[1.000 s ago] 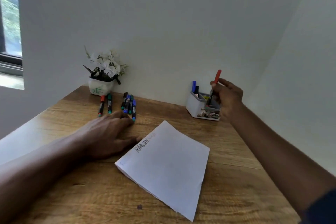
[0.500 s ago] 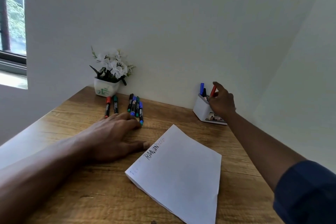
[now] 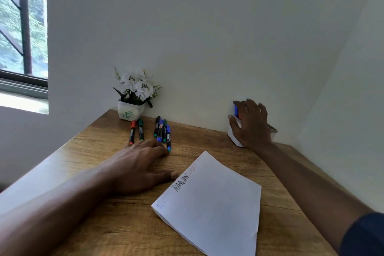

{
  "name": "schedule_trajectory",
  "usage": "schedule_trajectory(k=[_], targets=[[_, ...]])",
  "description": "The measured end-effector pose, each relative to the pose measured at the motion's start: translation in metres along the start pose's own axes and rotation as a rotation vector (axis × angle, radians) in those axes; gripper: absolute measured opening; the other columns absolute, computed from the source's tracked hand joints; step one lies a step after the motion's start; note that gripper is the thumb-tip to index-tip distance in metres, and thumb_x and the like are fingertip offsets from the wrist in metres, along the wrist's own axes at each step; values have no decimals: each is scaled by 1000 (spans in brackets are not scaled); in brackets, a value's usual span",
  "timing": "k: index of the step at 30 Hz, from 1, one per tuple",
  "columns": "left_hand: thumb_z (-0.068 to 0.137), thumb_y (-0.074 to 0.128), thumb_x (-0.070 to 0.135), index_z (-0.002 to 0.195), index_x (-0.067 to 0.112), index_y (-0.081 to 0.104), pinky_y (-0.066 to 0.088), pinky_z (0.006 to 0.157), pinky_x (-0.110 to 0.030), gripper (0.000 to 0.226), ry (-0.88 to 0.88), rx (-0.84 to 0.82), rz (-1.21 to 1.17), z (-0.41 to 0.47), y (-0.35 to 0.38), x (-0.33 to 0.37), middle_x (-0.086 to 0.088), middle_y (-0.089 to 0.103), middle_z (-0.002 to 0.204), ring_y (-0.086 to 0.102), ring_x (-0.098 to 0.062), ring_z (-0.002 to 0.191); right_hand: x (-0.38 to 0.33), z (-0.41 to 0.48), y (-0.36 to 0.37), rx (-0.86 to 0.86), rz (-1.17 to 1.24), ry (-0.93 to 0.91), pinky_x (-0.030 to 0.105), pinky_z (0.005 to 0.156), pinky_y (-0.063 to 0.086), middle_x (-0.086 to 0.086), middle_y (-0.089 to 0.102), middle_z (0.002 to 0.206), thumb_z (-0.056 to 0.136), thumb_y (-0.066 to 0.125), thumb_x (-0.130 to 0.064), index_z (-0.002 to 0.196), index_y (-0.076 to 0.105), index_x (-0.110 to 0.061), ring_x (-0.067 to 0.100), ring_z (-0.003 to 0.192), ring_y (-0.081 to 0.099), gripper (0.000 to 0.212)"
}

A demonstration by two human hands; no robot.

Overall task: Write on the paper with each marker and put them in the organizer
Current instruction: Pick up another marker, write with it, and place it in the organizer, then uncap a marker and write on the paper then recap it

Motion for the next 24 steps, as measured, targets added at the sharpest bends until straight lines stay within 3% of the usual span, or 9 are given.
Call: schedule_trajectory(k=[1, 3, 6, 9, 13, 16, 24], targets=[[77, 36, 87, 153, 41, 32, 31, 118, -36, 89, 1, 4, 3, 0, 0, 1, 15, 28, 161, 29, -7, 146, -14, 0, -5, 73, 42, -59, 52, 112, 32, 11, 61, 126, 95, 50, -39, 134, 57, -13, 34, 127, 52, 47], [79, 36, 86, 153, 39, 32, 32, 117, -34, 88, 2, 14, 3, -1, 1, 2, 15, 29, 160, 31, -7, 145, -42, 3, -6, 57, 192, -85, 42, 96, 43, 6, 64, 112, 93, 56, -35, 123, 64, -16, 26, 109, 59, 36], [83, 38, 84, 155, 38, 30, 32, 118, -34, 86, 4, 16, -6, -2, 3, 3, 15, 27, 163, 30, -8, 146, -85, 14, 7, -206, 507, 22, 32, 77, 51, -1, 68, 95, 93, 63, -28, 104, 72, -16, 14, 89, 62, 18], [84, 37, 84, 157, 38, 26, 29, 121, -37, 87, 2, 9, -13, -1, 5, 0, 15, 24, 165, 27, -9, 149, -124, 25, 28, -473, 621, 107, 18, 68, 48, 1, 73, 100, 91, 68, -22, 105, 75, -14, 13, 88, 66, 18], [86, 38, 83, 158, 35, 27, 27, 122, -36, 87, 13, 22, -11, 0, 5, -1, 13, 24, 166, 26, -10, 150, -157, 38, 47, -679, 673, 260, 25, 55, 56, 10, 72, 96, 88, 70, -18, 109, 72, -10, 20, 76, 69, 23], [88, 41, 80, 157, 34, 30, 28, 121, -35, 84, 19, 28, -14, 1, 4, 0, 11, 26, 165, 28, -12, 150, -167, 42, 59, -775, 652, 406, 37, 63, 61, 19, 74, 97, 84, 72, -21, 108, 67, -3, 26, 72, 70, 30], [87, 45, 80, 154, 34, 36, 30, 120, -43, 82, 27, 51, -32, 4, 4, -4, 9, 32, 162, 32, -14, 147, -175, 49, 70, -850, 576, 572, 31, 58, 58, 14, 67, 81, 80, 79, -8, 100, 69, 1, 22, 58, 62, 24]])
Point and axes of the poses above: each hand's wrist, its own z-axis towards the middle knuckle, its own y-axis out of the palm, x = y × z, the point moved 5 cm from there along z, towards the middle knuckle
